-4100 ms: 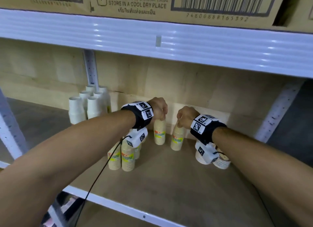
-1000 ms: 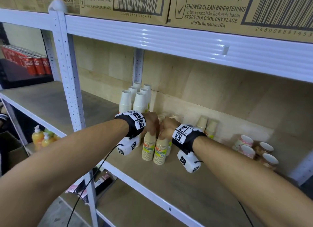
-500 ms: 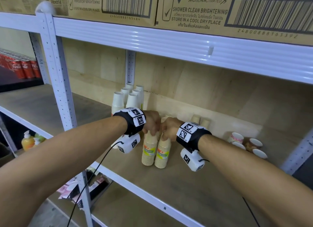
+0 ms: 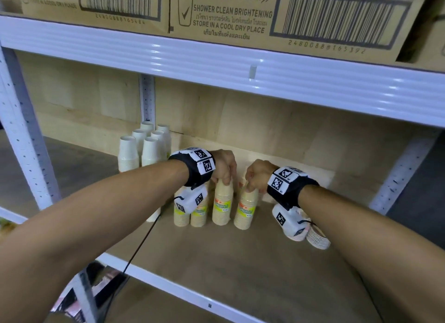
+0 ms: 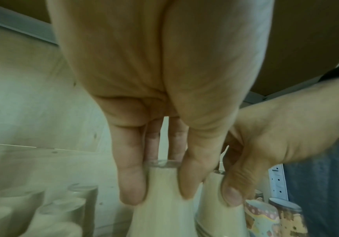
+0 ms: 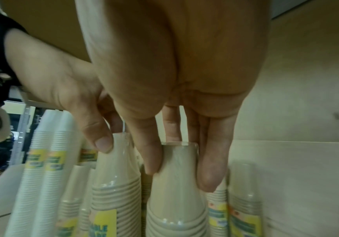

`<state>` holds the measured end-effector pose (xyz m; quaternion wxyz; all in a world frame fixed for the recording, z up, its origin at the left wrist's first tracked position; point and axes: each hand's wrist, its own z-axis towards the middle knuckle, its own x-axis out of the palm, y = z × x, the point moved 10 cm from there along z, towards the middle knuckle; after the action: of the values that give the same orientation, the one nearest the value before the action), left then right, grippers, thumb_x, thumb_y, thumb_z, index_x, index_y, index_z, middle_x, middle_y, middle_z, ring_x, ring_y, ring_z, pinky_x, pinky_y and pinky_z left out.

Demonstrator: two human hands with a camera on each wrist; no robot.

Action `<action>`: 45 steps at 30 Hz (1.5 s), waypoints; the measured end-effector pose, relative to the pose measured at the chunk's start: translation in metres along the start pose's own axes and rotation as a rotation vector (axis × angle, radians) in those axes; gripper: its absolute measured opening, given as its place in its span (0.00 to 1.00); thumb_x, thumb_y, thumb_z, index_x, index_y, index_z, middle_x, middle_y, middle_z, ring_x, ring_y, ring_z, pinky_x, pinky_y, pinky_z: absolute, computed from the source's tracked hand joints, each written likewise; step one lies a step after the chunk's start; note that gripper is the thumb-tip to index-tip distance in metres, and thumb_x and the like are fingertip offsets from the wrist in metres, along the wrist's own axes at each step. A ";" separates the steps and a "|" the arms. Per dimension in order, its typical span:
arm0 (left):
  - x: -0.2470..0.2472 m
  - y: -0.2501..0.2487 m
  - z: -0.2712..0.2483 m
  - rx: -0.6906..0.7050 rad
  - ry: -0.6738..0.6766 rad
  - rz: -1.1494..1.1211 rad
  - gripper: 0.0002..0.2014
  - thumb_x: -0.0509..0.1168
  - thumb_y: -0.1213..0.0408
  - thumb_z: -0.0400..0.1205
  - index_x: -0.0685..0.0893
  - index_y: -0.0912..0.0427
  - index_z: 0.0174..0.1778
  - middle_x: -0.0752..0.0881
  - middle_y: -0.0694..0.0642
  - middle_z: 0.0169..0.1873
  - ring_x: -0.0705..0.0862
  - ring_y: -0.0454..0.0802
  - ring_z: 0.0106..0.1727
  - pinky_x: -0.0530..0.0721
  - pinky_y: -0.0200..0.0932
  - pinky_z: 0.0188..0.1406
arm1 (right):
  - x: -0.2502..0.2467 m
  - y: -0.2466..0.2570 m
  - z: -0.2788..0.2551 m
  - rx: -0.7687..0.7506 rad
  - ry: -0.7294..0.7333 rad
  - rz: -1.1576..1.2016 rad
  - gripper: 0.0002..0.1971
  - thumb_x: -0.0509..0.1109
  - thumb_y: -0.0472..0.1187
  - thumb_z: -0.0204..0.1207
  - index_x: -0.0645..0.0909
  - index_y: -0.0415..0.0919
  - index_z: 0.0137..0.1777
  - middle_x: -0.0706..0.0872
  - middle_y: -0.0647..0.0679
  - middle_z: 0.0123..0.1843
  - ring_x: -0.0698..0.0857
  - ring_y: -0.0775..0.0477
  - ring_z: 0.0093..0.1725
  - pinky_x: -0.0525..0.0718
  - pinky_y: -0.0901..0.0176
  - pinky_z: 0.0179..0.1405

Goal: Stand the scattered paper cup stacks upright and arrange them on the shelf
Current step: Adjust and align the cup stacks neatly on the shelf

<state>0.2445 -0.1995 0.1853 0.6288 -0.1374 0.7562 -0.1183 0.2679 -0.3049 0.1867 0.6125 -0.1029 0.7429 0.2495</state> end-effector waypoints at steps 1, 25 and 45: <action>0.001 -0.004 0.005 0.003 -0.004 -0.001 0.15 0.76 0.70 0.73 0.88 0.56 0.55 0.88 0.58 0.50 0.89 0.56 0.43 0.85 0.39 0.29 | -0.002 -0.009 0.002 0.019 -0.018 -0.004 0.17 0.80 0.38 0.69 0.86 0.33 0.56 0.90 0.38 0.54 0.85 0.45 0.42 0.83 0.55 0.43; 0.019 -0.029 0.104 0.059 -0.084 -0.007 0.16 0.73 0.72 0.77 0.86 0.63 0.61 0.85 0.61 0.59 0.85 0.57 0.57 0.85 0.48 0.55 | -0.006 -0.136 0.094 0.216 -0.178 0.015 0.17 0.75 0.36 0.70 0.82 0.36 0.60 0.84 0.39 0.60 0.85 0.38 0.57 0.82 0.57 0.49; 0.025 -0.027 0.122 0.045 -0.080 -0.028 0.19 0.73 0.71 0.77 0.85 0.62 0.65 0.85 0.60 0.61 0.85 0.57 0.60 0.84 0.45 0.53 | -0.002 -0.152 0.121 0.174 -0.211 0.138 0.16 0.77 0.37 0.69 0.83 0.40 0.56 0.85 0.42 0.59 0.85 0.40 0.56 0.77 0.60 0.46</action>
<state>0.3617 -0.2347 0.1498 0.6598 -0.1382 0.7255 -0.1384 0.4415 -0.3752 0.1360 0.6754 0.0285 0.6984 0.2351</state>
